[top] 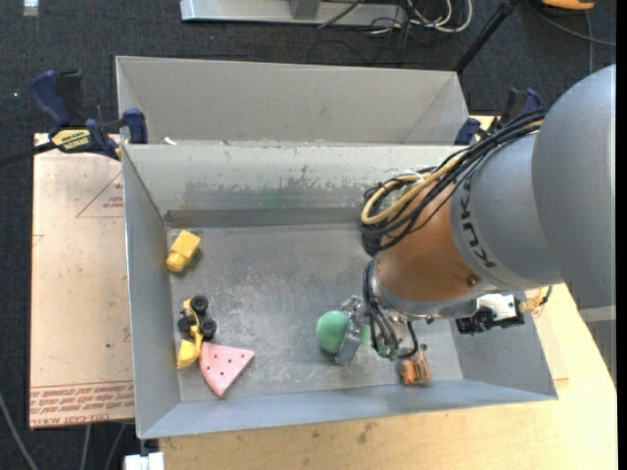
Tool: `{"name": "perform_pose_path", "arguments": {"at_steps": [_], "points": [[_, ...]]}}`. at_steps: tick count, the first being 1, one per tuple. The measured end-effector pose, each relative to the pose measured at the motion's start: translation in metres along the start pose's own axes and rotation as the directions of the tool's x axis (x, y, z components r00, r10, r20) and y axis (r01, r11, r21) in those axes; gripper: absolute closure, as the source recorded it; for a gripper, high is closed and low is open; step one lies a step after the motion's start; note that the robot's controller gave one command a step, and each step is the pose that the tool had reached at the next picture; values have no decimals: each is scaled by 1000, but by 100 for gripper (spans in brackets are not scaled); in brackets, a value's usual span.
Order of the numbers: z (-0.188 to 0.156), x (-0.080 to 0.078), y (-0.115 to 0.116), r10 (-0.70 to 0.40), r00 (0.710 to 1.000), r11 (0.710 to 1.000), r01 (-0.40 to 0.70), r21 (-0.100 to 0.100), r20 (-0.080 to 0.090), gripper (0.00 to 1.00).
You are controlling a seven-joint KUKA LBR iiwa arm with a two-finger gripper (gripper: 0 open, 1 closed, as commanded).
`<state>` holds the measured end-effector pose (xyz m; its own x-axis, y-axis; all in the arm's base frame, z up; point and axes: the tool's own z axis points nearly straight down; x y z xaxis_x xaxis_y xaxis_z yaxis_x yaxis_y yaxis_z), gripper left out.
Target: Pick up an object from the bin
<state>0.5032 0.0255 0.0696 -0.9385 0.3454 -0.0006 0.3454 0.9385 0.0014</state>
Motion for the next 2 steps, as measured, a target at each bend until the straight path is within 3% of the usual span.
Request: {"name": "perform_pose_path", "arguments": {"at_steps": [1, 2], "points": [[0, 0, 0, 0, 1000, 1000, 0, 0, 0, 100], [-119, -5, -6, 50, 999, 999, -50, 1, 1, 100]]}}
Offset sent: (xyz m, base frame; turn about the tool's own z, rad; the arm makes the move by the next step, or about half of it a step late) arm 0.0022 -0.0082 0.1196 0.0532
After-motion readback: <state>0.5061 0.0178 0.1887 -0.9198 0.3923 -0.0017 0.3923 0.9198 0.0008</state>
